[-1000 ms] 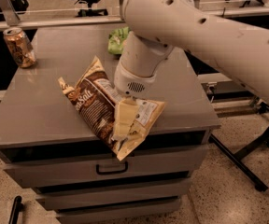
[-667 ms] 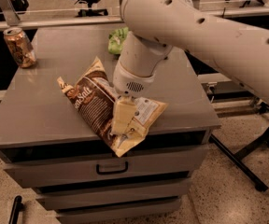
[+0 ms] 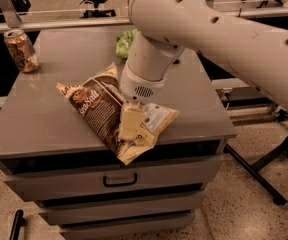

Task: Move brown chip bag near orange can

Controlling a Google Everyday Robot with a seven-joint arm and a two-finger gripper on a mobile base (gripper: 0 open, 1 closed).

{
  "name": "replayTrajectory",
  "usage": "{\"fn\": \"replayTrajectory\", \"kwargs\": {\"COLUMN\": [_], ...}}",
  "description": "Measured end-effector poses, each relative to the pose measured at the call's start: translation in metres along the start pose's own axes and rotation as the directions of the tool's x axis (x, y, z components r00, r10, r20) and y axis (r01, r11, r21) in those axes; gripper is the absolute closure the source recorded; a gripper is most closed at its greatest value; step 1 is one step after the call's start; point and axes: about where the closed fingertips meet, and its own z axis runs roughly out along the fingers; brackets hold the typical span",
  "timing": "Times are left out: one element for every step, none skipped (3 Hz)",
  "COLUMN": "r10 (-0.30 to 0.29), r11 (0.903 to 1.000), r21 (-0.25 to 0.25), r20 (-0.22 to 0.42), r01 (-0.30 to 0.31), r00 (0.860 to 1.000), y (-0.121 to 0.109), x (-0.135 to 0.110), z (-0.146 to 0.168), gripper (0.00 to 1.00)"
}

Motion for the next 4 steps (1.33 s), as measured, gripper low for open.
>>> {"fn": "replayTrajectory", "kwargs": {"r10": [-0.005, -0.025, -0.015, 0.012], "r11": [1.0000, 0.9997, 0.9999, 0.9994], "r21": [0.001, -0.007, 0.001, 0.030], "r20": [0.035, 0.108, 0.160, 0.150], "r01": [0.005, 0.025, 0.015, -0.017], "r00": [0.999, 0.994, 0.987, 0.989], "y": [-0.012, -0.040, -0.064, -0.088], "x": [-0.008, -0.031, -0.047, -0.067], "z": [-0.013, -0.044, -0.067, -0.076], "gripper": [1.00, 1.00, 1.00, 1.00]}}
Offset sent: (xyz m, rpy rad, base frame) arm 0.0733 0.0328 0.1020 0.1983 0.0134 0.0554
